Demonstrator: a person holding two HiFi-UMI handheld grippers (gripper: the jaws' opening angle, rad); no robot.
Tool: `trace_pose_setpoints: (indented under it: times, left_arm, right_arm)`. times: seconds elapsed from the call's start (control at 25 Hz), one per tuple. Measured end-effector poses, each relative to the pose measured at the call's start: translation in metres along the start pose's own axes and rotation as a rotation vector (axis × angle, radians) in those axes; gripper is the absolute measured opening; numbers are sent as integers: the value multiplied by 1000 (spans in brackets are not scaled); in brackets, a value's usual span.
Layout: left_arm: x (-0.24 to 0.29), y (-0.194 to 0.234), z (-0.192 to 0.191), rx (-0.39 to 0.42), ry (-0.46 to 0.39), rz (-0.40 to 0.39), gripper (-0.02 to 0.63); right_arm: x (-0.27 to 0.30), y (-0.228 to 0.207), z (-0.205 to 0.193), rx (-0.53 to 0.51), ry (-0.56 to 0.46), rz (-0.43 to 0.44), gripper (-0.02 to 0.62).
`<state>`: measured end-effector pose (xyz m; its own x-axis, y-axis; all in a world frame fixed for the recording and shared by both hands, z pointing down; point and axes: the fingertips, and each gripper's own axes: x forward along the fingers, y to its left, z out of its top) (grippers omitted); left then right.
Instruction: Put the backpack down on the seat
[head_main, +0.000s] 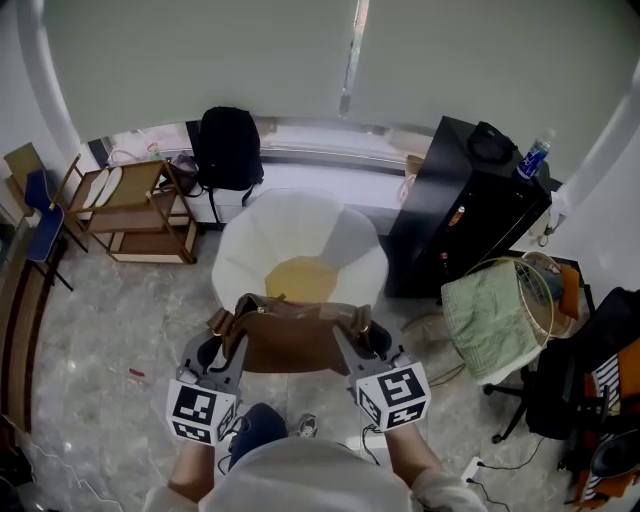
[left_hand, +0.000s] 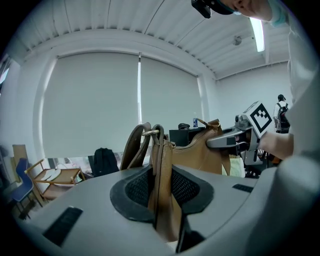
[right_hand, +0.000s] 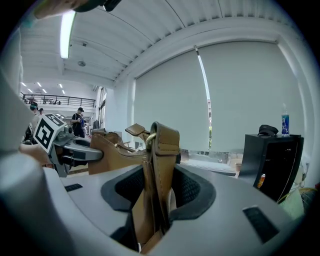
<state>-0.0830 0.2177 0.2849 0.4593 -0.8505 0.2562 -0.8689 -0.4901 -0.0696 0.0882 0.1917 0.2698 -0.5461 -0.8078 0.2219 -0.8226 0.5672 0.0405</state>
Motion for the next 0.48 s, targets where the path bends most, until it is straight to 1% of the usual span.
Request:
trace_pose_setpoints:
  times: [0.12, 0.24, 0.36, 0.48]
  left_arm:
    - [9, 2, -5, -14, 13, -4, 104]
    - [21, 8, -8, -16, 23, -15, 104]
    - [35, 23, -6, -12, 20, -20, 103]
    - [44, 41, -1, -8, 10, -42, 103]
  right_arm:
    - [7, -5, -5, 5, 8, 7, 176]
    - [17, -10, -7, 7, 16, -6, 176]
    - [33, -15, -3, 6, 21, -25, 176]
    - [49, -14, 4, 9, 22, -41, 176]
